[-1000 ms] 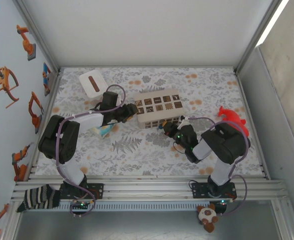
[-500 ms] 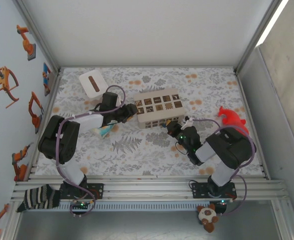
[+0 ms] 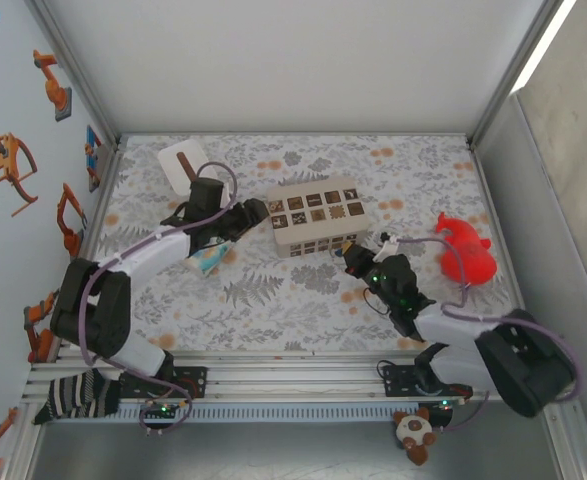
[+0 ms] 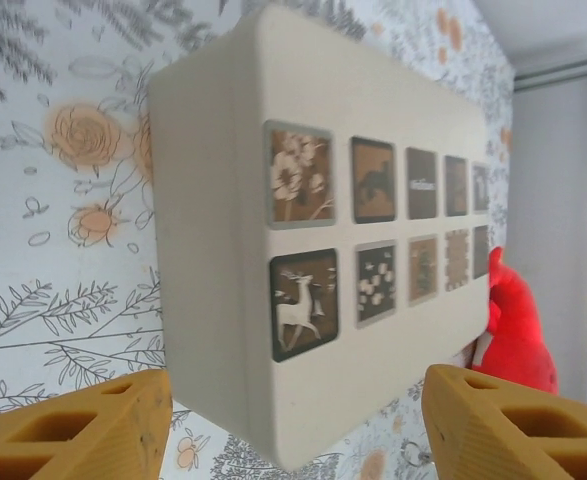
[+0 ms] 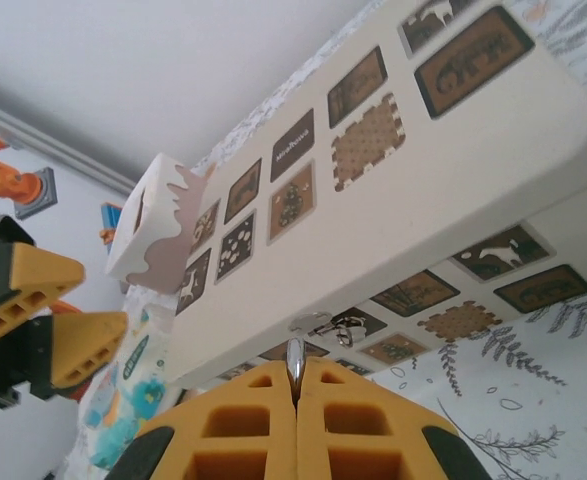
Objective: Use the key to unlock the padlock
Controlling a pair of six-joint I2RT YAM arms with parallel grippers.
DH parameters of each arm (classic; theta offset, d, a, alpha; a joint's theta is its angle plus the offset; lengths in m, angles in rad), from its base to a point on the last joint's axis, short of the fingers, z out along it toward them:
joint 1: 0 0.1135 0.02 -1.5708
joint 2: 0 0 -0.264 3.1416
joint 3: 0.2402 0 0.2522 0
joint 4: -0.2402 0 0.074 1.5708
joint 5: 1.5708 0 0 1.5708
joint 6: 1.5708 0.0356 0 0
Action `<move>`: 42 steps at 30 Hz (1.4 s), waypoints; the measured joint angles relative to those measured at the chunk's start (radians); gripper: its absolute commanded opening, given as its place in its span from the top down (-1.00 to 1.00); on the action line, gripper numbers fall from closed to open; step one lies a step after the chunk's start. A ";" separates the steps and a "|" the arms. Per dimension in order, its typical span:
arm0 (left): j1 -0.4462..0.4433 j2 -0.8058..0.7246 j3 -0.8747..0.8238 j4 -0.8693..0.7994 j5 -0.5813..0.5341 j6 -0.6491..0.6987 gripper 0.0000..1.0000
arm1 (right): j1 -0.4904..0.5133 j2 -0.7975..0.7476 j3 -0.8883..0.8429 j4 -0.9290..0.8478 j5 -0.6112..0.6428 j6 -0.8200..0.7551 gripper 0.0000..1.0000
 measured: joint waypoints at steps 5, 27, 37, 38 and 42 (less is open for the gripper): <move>0.002 -0.138 0.001 -0.076 -0.074 0.057 -0.43 | -0.010 -0.254 0.150 -0.458 -0.042 -0.123 1.00; 0.013 -0.605 -0.092 -0.389 -0.468 0.221 -0.76 | -0.036 -0.232 0.526 -1.357 -0.406 -0.402 1.00; 0.019 -0.653 -0.095 -0.442 -0.522 0.241 -0.77 | -0.040 -0.098 0.449 -1.272 -0.465 -0.401 1.00; 0.020 -0.653 -0.095 -0.445 -0.524 0.241 -0.77 | -0.040 -0.082 0.441 -1.257 -0.467 -0.400 1.00; 0.020 -0.652 -0.095 -0.453 -0.526 0.241 -0.77 | -0.042 -0.031 0.410 -1.191 -0.475 -0.392 1.00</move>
